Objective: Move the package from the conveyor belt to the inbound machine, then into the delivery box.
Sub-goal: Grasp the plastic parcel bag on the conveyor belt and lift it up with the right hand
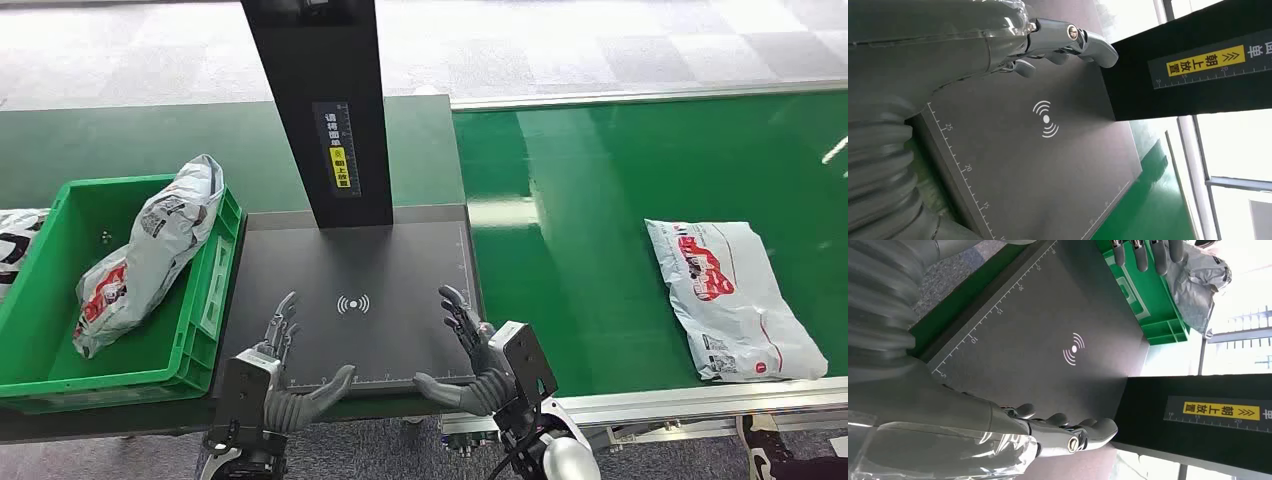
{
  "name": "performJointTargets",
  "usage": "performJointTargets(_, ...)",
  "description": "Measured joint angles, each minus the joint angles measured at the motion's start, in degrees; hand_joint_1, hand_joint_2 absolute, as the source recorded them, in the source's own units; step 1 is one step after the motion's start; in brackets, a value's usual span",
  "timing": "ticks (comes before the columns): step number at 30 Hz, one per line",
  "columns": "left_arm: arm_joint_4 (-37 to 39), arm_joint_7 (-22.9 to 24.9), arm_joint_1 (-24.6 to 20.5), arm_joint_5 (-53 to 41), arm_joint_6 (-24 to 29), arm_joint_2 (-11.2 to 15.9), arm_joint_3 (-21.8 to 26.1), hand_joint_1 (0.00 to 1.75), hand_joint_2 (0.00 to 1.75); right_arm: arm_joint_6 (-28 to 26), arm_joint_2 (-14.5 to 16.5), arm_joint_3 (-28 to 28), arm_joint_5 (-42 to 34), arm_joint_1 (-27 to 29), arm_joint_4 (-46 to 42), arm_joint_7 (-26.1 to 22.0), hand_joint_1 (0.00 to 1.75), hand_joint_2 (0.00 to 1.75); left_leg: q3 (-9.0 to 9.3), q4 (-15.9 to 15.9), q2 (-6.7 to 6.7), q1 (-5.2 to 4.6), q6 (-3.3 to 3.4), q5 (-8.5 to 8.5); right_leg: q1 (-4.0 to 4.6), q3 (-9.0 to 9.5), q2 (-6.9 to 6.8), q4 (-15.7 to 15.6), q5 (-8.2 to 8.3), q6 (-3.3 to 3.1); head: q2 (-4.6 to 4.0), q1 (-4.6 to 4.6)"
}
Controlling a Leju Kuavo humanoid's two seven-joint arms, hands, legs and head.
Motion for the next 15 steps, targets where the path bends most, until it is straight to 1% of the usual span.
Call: performJointTargets(15, -0.2, 0.0, 0.1, 0.0, 0.0, 0.0, 0.0, 0.00, 1.75, -0.1, 0.0, 0.0, 0.2, 0.0, 0.0, 0.0, 0.00, 1.75, 0.00, 0.0, 0.00, 0.00, 0.00, 0.00, 0.00, 0.00, 0.00, 0.0, 0.00, 0.00, 0.00, 0.00)
